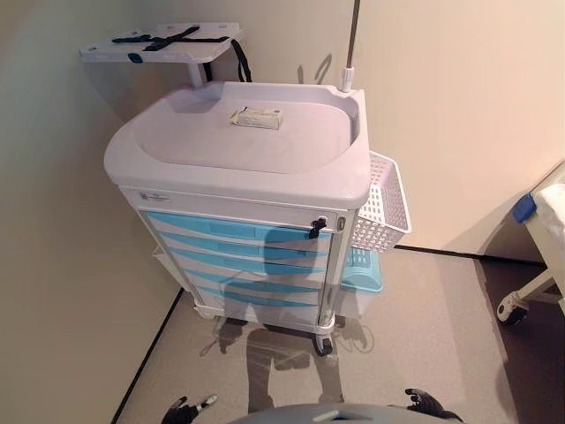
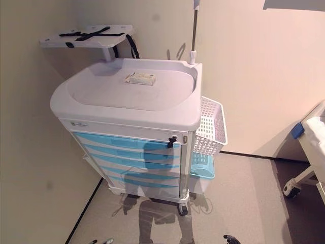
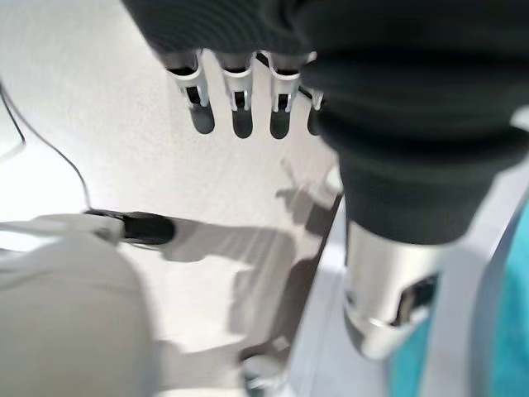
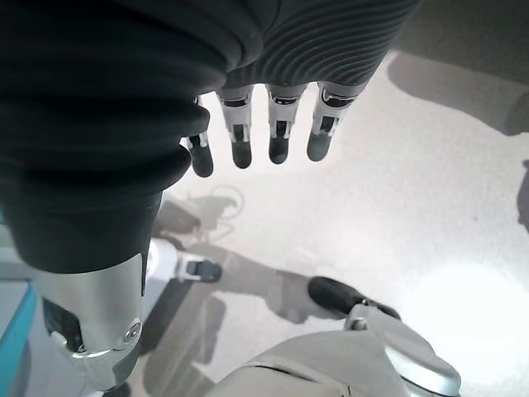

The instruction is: Open the drawer and pick up the medicine

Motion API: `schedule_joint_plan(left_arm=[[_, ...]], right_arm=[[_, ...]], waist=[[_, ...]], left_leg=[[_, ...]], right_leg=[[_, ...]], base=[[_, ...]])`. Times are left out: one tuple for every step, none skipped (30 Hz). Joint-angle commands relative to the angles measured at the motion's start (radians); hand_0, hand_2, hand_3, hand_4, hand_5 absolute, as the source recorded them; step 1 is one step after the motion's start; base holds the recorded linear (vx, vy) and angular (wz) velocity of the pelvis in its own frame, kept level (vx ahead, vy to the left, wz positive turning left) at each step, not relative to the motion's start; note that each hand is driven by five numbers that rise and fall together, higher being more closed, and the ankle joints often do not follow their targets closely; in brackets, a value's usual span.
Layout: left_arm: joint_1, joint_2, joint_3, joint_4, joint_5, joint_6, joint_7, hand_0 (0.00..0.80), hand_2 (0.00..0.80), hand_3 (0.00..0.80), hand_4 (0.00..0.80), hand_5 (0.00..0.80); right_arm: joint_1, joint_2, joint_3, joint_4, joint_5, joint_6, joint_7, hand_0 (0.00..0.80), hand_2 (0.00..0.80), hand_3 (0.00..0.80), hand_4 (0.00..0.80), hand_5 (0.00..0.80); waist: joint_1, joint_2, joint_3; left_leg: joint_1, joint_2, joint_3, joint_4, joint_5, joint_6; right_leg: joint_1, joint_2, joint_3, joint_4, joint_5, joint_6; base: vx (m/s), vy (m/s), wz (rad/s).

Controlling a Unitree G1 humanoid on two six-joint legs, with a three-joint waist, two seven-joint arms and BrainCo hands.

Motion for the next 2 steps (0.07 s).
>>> schedule_joint_plan(left_arm=[[-0.066, 0.024, -0.011, 0.020, 0.121, -0.019, 0.025, 0.000, 0.000, 0.000, 0.000, 0.000], [-0.067, 0.022, -0.025, 0.012, 0.129, -0.017, 0.015, 0.000, 0.000, 0.000, 0.000, 0.000]], right_arm=[[-0.056, 0.049, -0.011, 0.051, 0.101, -0.026, 0.028, 0.000, 0.000, 0.000, 0.000, 0.000], [-0.057, 0.055, -0.016, 0.053, 0.125, -0.030, 0.032, 0.000, 0.000, 0.000, 0.000, 0.000]], waist=[[0.015, -0.052, 0.019], [0.015, -0.052, 0.018]], left_leg=[[0.001, -0.047, 0.020, 0.002, -0.035, 0.032], [0.003, -0.048, 0.018, 0.002, -0.036, 0.032]], right_leg=[[-0.031, 0.020, -0.020, 0.009, 0.005, 0.035], [-0.030, 0.020, -0.023, 0.008, 0.004, 0.036]], base=[[0.000, 0.000, 0.00], [0.000, 0.000, 0.00]])
